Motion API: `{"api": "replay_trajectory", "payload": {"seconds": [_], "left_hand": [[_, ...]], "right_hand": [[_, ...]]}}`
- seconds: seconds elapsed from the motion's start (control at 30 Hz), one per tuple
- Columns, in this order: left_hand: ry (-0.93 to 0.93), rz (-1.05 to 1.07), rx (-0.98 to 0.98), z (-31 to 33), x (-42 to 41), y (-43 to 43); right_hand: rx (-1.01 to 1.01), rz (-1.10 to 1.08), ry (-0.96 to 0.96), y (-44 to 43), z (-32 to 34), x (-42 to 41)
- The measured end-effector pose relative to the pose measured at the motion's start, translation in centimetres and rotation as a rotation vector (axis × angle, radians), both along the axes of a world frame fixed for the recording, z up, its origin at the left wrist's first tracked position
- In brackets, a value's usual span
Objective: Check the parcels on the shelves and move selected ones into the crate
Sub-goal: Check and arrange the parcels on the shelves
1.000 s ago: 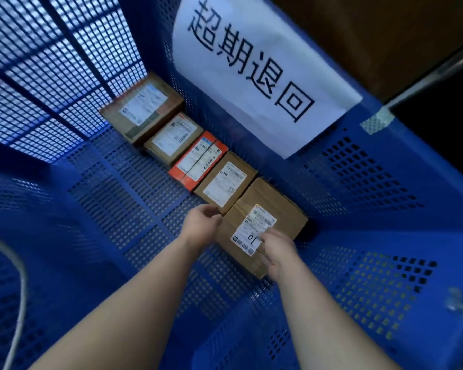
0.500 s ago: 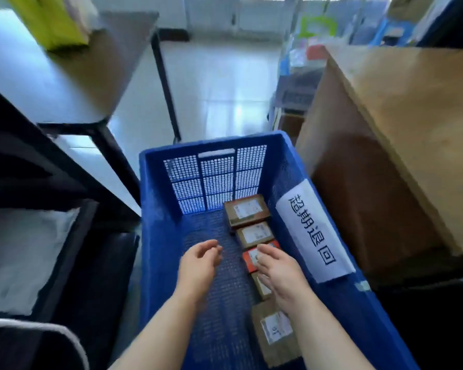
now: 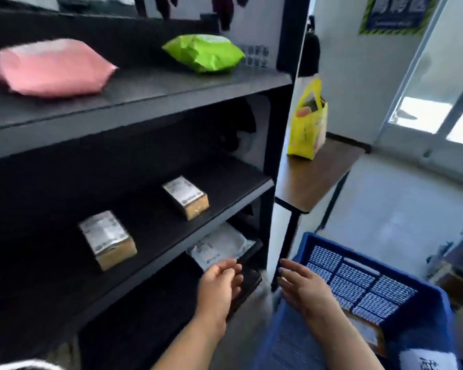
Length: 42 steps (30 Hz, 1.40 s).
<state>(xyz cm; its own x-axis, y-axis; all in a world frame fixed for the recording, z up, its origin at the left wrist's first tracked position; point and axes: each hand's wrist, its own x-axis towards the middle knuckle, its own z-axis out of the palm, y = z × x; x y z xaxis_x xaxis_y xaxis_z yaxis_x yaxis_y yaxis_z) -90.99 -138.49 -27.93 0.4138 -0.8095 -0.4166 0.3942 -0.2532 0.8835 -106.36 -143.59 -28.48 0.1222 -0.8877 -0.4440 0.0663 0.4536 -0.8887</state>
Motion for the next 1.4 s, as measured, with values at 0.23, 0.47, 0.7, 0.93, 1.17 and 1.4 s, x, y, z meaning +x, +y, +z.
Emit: {"api": "replay_trajectory", "payload": {"seconds": [0.23,0.47,0.7,0.93,1.17,1.4], "left_hand": [[-0.079,0.352,0.011,4.4,12.1,4.6],[-0.130,0.420,0.148,2.7,22.5,7.2],[-0.083,0.245,0.295,-0.1,26.9,6.1],[-0.077,0.195,0.356,-2.4,29.4,4.5],[-0.113,0.104,0.344,-2.8,30.0,3.7],[-0.136,0.116,0.262,-3.4,29.2,4.9]], "right_hand": [[-0.045,0.278,0.031,0.0,4.8,12.3],[-0.090,0.429,0.165,0.2,4.4,22.8],[-0.043,0.399,0.233,-0.2,1.4,30.0],[-0.007,0.414,0.236,-1.7,-1.7,33.2],[-0.035,0.491,0.124,-1.6,-2.3,33.7],[-0.005,0.543,0.038,-2.2,-3.0,31.7]]}}
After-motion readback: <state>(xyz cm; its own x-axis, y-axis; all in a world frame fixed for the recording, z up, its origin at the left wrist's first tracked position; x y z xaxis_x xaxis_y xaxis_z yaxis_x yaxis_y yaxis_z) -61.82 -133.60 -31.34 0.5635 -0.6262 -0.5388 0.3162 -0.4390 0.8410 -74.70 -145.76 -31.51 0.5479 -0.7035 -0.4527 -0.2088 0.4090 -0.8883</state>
